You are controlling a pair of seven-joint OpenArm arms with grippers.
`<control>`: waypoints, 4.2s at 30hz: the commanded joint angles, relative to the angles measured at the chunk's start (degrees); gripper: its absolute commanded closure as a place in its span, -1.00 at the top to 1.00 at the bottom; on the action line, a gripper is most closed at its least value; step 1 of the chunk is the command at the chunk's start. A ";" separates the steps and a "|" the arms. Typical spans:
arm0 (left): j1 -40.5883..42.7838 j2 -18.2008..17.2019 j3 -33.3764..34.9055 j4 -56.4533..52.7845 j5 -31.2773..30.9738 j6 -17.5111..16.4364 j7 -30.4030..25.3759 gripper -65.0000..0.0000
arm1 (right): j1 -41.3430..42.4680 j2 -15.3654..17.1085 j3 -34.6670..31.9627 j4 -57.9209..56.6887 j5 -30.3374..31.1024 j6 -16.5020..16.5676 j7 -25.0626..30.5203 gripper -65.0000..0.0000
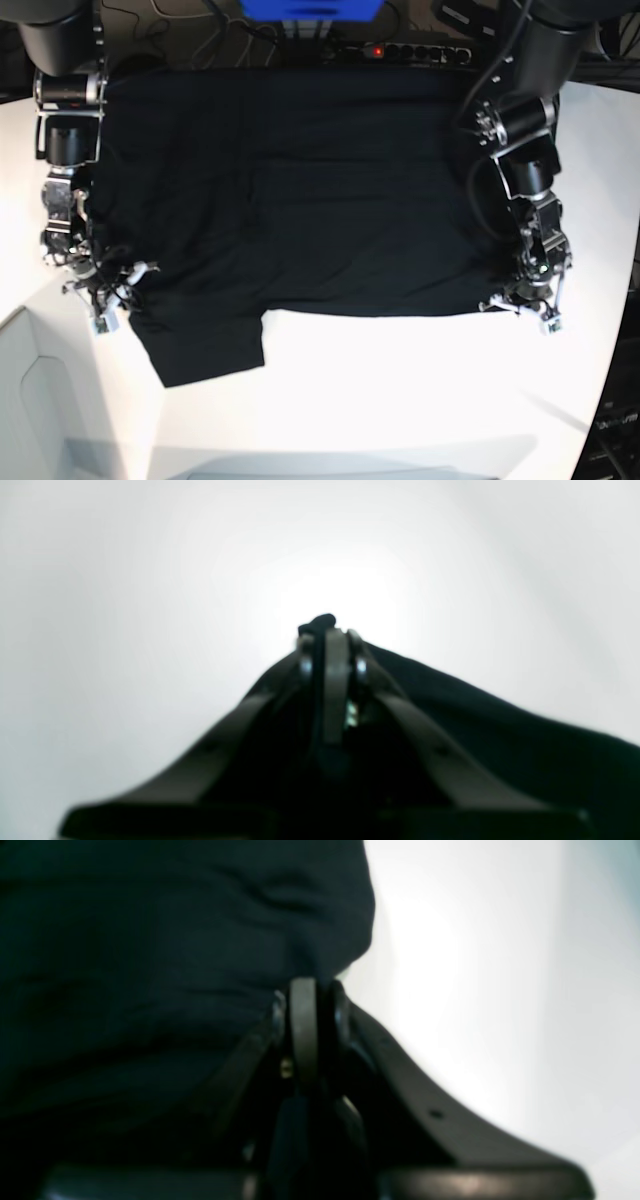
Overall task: Fold the T-shirt properly
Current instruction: 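Lift the hem with both grippers and fold it back over the shirt, then lay the folded hem down and smooth the strip with both grippers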
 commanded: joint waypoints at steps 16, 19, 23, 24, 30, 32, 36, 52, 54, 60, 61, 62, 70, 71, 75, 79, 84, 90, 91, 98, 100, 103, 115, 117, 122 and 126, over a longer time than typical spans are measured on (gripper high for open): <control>16.62 4.10 -3.51 40.02 -4.82 -0.21 10.41 -1.00 | -14.82 0.73 14.41 24.88 0.86 -0.46 1.79 -1.00; 20.58 3.83 -3.51 43.72 -8.52 -0.12 10.50 -1.00 | -19.04 0.64 16.70 28.48 0.86 -0.37 1.79 -1.00; 26.38 4.01 -6.06 48.20 -12.91 -0.12 10.50 -1.00 | -24.66 -0.24 19.69 32.88 0.77 -0.28 1.88 -1.00; 27.61 4.01 -6.68 49.25 -13.97 -0.12 10.50 -1.00 | -26.16 -0.59 20.39 34.11 0.86 -0.28 1.88 -1.00; 34.82 4.01 -10.81 52.86 -20.39 -0.12 10.50 -1.00 | -33.54 -1.56 21.62 39.74 0.86 -0.28 1.96 -1.00; 36.75 4.01 -12.04 53.12 -22.50 -0.12 10.50 -1.00 | -34.86 -2.61 21.71 40.70 0.60 -0.28 1.96 -1.00; 40.27 4.01 -13.97 53.03 -25.92 -0.12 10.50 -1.00 | -38.11 -2.97 21.62 41.41 0.60 -0.28 1.96 -1.00; 43.26 4.10 -14.24 52.42 -28.39 -0.56 10.41 -1.00 | -42.86 -3.14 18.90 41.05 0.42 -0.28 1.70 -0.41; 43.35 4.10 -14.24 52.42 -28.39 -0.56 10.41 -1.00 | -43.65 -2.35 18.98 41.14 0.42 -0.28 1.70 -0.23; 43.35 5.24 -14.15 52.51 -28.21 -0.56 10.41 -1.00 | -43.30 -2.53 26.02 41.58 0.86 -0.28 1.79 -0.17; 43.35 5.24 -14.15 52.51 -28.21 -0.56 10.41 -1.00 | -43.12 -2.61 27.69 41.58 0.95 -0.28 1.79 -0.17; 43.35 5.24 -14.15 52.51 -28.21 -0.56 10.41 -1.00 | -42.42 -2.61 28.48 41.67 0.95 -0.19 1.79 -0.17; 44.05 5.24 -14.15 52.42 -28.39 -0.56 10.41 -1.00 | -38.90 -3.76 28.04 45.71 0.77 -0.19 0.56 -0.16; 44.05 5.24 -14.15 52.42 -28.21 -0.56 10.41 -1.00 | -37.67 -4.11 26.90 46.50 0.68 -0.10 -1.02 -0.16; 44.05 5.24 -14.15 52.42 -28.12 -0.56 10.41 -1.00 | -31.43 -4.46 21.53 45.89 0.51 1.65 -8.50 -0.13; 44.66 5.24 -14.15 52.42 -28.12 -0.56 10.41 -1.00 | -22.64 -4.55 16.26 38.86 0.51 4.20 -14.92 0.11; 44.93 5.33 -14.15 52.42 -28.39 -0.56 10.41 -1.00 | -14.90 -4.46 13.97 26.64 0.51 4.29 -15.79 0.24; 45.19 6.82 -14.24 52.42 -28.21 -0.56 10.41 -1.00 | -11.47 -4.46 13.97 17.41 0.51 4.29 -15.71 0.24; 45.19 6.82 -14.15 52.42 -28.12 -0.56 10.41 -1.00 | -11.56 -4.46 13.97 16.88 0.51 4.29 -15.71 0.24; 45.28 6.82 -14.24 52.42 -28.21 -0.56 10.41 -1.00 | -13.14 -5.16 13.01 17.49 0.51 8.25 -15.71 -0.30; 45.28 6.73 -14.33 52.42 -28.30 -0.56 10.41 -1.00 | -13.76 -5.25 13.45 19.34 0.51 8.86 -15.71 -0.69; 45.28 6.56 -14.24 52.42 -28.30 -0.56 10.41 -1.00 | -16.49 -5.34 13.97 26.02 0.60 8.95 -15.71 -1.00; 45.28 6.38 -14.33 53.03 -28.39 -0.65 10.41 -1.00 | -33.10 -9.12 23.64 59.78 0.86 9.04 -16.06 -1.00; 45.28 6.38 -14.33 53.03 -28.39 -0.65 10.41 -1.00 | -35.74 -9.91 25.40 61.98 0.95 9.22 -15.79 -1.00; 45.10 6.29 -14.33 53.12 -28.39 -0.65 10.41 -1.00 | -40.40 -14.22 29.97 63.03 0.86 13.04 -16.15 -1.00; 44.93 4.89 -14.24 53.30 -28.47 -0.65 10.41 -1.00 | -44.00 -17.74 33.40 63.03 0.77 13.04 -15.79 -1.00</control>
